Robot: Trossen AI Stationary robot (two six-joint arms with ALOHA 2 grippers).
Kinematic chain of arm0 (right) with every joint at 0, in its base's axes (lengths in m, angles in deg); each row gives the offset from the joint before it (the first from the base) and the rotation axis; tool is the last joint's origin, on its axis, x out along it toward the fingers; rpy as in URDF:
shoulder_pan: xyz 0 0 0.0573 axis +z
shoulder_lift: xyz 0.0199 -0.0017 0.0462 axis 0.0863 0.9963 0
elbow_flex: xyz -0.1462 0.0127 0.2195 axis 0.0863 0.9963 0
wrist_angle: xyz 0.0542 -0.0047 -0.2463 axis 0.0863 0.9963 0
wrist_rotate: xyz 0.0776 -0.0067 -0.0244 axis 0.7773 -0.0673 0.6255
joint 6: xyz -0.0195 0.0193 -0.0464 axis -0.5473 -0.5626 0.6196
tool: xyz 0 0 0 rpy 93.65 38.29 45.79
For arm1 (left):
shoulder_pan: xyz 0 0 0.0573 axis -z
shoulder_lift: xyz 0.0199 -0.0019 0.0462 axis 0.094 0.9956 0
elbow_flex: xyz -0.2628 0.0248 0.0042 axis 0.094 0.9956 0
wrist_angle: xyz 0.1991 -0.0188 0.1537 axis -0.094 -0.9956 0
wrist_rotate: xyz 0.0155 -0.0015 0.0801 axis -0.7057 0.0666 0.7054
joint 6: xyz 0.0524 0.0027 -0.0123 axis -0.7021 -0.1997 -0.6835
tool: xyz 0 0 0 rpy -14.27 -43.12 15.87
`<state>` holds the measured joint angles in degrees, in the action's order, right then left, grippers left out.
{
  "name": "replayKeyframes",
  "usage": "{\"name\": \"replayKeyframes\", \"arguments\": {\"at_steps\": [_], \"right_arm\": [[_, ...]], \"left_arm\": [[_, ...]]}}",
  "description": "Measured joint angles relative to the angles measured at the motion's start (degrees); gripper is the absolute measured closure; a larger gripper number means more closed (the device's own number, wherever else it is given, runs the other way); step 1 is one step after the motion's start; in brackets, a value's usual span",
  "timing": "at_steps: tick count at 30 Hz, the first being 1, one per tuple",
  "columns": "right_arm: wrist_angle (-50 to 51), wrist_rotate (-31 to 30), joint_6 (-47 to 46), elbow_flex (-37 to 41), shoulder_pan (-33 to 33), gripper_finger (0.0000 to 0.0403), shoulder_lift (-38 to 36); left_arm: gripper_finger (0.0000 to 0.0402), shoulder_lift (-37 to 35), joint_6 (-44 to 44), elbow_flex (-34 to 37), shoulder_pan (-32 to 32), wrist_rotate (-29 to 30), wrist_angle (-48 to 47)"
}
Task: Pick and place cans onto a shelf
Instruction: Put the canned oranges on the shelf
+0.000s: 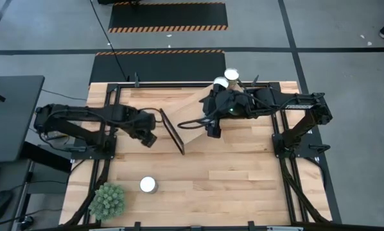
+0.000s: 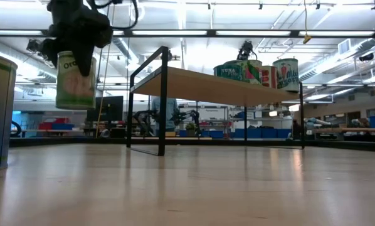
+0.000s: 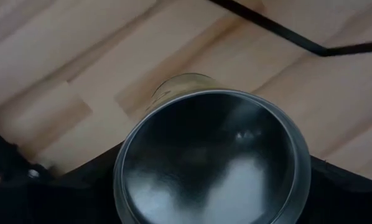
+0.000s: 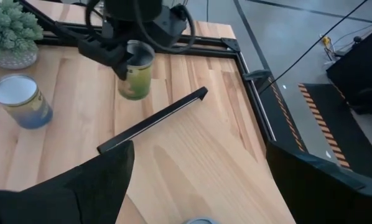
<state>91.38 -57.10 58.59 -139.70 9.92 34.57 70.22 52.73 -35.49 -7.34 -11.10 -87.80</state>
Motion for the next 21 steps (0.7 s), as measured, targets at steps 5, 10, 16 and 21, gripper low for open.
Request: {"name": "replayKeyframes", "arguments": {"at_steps": [5, 10, 16, 21], "right_arm": [[0.0, 0.3, 0.0, 0.0, -0.8, 0.0031, 0.0], [-0.2, 0.4, 0.0, 0.0, -1.4, 0.0031, 0.0], [-0.4, 0.4, 0.5, 0.0, -2.5, 0.0031, 0.0], [-0.5, 0.4, 0.5, 0.0, -3.7, 0.0031, 0.0]], "left_arm": [[0.0087, -0.5, -5.1, 0.0, -5.5, 0.1, -1.3], [0.0088, -0.4, -11.9, -2.0, -10.4, 1.3, -1.8], [0.0088, 0.1, -19.1, -6.3, -17.3, 8.6, -1.1], [0.0087, 0.1, -22.5, -8.3, -22.1, 8.9, 3.2]]}}
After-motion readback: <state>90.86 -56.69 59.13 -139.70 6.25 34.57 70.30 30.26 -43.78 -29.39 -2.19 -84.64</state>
